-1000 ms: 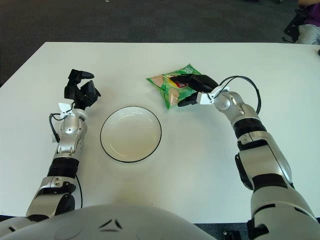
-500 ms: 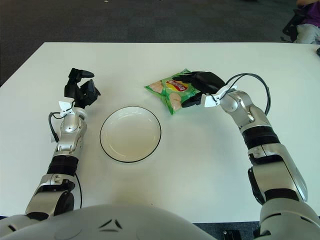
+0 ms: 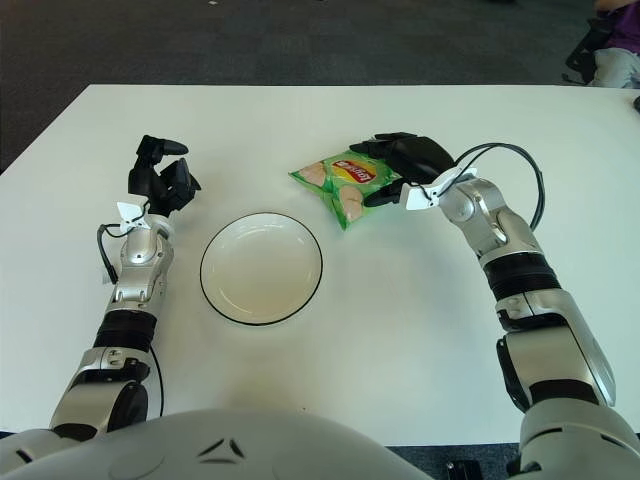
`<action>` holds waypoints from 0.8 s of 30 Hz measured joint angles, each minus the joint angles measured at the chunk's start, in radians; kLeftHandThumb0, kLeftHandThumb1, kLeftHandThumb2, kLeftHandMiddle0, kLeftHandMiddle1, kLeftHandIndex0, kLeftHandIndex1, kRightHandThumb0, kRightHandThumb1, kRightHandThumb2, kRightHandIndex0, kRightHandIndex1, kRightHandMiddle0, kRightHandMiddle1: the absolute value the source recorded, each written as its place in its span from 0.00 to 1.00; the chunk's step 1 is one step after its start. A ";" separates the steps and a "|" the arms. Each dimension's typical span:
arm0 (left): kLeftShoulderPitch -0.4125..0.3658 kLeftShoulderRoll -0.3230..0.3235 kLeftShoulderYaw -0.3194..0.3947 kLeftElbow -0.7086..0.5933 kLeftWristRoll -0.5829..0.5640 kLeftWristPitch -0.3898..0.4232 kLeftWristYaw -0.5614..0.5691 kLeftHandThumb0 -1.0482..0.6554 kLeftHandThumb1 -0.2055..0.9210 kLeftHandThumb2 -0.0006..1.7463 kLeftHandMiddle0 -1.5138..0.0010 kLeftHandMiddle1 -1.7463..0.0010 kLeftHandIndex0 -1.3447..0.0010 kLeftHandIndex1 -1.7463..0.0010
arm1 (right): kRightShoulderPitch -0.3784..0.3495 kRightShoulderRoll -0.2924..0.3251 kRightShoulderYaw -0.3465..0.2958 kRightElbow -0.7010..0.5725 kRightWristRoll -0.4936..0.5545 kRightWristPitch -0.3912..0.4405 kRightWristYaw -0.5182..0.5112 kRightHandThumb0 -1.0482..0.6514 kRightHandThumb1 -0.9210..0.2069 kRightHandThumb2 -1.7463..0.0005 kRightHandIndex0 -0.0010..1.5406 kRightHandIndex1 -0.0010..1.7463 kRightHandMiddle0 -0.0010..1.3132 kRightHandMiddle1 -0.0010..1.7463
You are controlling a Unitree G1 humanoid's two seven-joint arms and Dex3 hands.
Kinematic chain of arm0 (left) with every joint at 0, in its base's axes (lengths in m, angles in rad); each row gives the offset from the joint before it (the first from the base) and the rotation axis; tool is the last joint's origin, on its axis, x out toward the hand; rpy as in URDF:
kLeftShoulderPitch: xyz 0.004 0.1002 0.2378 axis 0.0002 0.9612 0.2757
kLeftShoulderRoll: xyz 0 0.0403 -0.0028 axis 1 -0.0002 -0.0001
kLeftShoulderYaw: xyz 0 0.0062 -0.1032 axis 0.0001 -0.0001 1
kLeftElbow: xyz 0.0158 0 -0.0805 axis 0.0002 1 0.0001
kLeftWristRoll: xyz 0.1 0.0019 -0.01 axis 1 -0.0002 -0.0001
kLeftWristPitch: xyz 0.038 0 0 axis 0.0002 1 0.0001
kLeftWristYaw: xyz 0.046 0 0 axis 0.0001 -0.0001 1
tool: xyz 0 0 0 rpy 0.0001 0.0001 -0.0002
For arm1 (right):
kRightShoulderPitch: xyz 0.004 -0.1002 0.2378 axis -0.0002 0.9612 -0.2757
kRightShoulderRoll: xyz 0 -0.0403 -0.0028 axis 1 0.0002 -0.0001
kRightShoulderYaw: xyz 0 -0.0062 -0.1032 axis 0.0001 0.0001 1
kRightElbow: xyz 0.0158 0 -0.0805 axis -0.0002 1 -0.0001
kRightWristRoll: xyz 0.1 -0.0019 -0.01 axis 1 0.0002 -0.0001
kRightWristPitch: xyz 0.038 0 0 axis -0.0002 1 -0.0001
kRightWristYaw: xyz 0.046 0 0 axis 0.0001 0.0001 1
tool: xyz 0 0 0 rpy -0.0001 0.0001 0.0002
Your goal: Put the snack into the plate.
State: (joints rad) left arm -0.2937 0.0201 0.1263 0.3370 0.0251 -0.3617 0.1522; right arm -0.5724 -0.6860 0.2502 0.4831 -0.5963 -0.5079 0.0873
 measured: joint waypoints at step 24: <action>0.003 -0.001 -0.002 -0.010 0.014 0.000 0.000 0.39 0.78 0.49 0.37 0.00 0.73 0.00 | -0.097 0.073 0.028 0.123 0.138 0.133 0.340 0.27 0.03 1.00 0.00 0.00 0.21 0.00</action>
State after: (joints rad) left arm -0.2912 0.0192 0.1242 0.3275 0.0393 -0.3617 0.1523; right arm -0.6692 -0.6131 0.2783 0.6056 -0.4584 -0.3750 0.4269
